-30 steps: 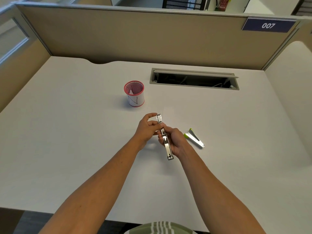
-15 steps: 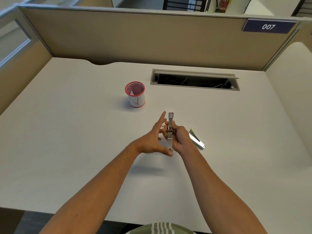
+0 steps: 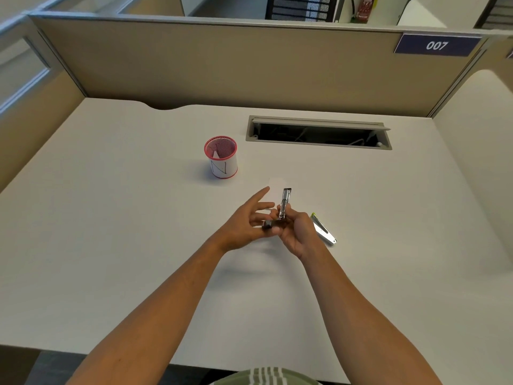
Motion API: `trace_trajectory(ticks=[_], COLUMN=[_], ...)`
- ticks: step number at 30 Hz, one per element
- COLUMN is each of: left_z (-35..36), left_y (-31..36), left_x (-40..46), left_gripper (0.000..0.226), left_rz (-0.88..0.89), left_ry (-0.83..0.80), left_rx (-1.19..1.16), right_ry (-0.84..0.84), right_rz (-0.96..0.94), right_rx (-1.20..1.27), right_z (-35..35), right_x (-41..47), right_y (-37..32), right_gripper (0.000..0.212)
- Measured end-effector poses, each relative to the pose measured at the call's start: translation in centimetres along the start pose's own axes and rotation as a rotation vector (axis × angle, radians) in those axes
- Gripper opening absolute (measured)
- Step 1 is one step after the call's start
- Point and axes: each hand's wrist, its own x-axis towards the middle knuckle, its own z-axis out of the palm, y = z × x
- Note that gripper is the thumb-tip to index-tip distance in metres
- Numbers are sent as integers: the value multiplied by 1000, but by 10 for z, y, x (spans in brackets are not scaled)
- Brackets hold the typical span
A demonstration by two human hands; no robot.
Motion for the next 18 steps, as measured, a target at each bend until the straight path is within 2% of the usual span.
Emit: trace_trajectory(ticks=[5, 10, 18], left_z=[-7, -9, -4], left_y=[1, 2, 2], left_x=[4, 6, 6], left_gripper=[75, 42, 34], left_rz=[-52, -105, -84], left_ry=[165, 145, 272], left_rx=[-137, -271, -360], right_ry=[-70, -164, -218], right_rz=[42, 112, 73], right_rx=[-82, -204, -308], right_z=[-3, -5, -6], right_x=[-3, -8, -10], right_y=[5, 5, 8], right_gripper=[25, 23, 26])
